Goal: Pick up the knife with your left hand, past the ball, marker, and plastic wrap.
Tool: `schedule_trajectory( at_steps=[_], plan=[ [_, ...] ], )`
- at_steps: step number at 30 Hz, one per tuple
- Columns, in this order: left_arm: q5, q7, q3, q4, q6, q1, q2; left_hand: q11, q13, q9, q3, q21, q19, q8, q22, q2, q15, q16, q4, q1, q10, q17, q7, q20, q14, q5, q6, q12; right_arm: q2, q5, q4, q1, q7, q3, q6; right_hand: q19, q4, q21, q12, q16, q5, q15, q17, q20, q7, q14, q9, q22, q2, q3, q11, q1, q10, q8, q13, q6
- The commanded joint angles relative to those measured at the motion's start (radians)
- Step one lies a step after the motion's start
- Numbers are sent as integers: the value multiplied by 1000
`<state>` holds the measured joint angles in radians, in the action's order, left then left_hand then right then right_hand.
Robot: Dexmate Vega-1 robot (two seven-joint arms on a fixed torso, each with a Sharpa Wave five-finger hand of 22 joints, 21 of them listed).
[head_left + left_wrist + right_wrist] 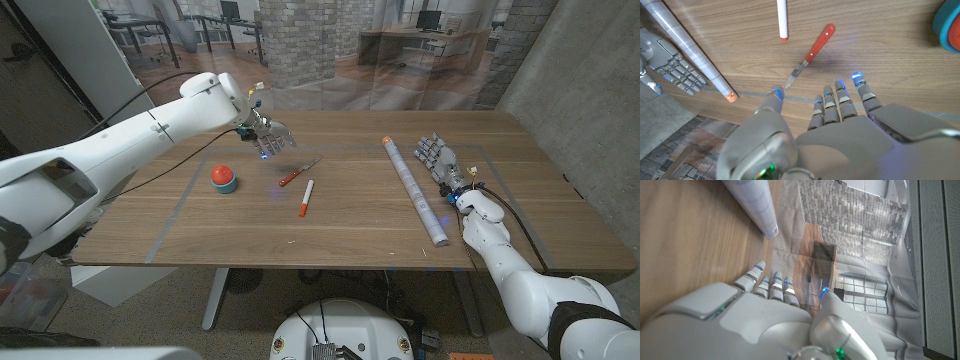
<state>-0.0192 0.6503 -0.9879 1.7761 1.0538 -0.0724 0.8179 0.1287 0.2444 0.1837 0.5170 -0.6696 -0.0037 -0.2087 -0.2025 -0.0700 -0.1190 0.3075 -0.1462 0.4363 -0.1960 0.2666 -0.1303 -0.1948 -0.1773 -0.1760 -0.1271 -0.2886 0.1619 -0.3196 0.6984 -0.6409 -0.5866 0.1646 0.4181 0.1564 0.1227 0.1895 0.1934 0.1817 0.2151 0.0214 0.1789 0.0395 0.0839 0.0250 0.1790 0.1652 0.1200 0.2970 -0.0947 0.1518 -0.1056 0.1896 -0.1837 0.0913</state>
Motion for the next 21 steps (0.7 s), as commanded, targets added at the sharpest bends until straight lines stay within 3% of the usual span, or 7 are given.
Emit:
schedule_trajectory(
  at_steps=[1,15,21],
  plan=[
    [19,128,-126,-141,15,136,-69,1,4,3,-6,-6,10,-5,-4,-7,1,9,-2,8,-8,5,-58,-2,-10,1,-15,-8,4,35,-215,116,-68,46,71,6,-4,5,7,7,3,-1,2,5,0,-4,4,5,-6,1,2,-1,-10,5,-4,10],
    [36,304,-258,-391,-47,271,-186,2,9,3,-15,-6,10,3,-5,-6,-3,15,-6,16,-5,12,-60,-2,-7,1,-14,-10,-2,102,-306,166,-76,123,73,7,-4,4,7,7,3,0,2,4,2,-6,4,5,-9,-1,1,-3,-14,4,-4,12],
    [74,359,-315,-453,-71,315,-229,1,11,3,-18,-6,8,3,-6,-6,-6,17,-6,18,-9,14,-61,-3,-6,2,-17,-13,-9,120,-310,163,-77,161,76,8,-5,5,7,7,3,0,2,4,1,-7,4,5,-11,-2,1,-4,-15,4,-4,13]
  ],
)
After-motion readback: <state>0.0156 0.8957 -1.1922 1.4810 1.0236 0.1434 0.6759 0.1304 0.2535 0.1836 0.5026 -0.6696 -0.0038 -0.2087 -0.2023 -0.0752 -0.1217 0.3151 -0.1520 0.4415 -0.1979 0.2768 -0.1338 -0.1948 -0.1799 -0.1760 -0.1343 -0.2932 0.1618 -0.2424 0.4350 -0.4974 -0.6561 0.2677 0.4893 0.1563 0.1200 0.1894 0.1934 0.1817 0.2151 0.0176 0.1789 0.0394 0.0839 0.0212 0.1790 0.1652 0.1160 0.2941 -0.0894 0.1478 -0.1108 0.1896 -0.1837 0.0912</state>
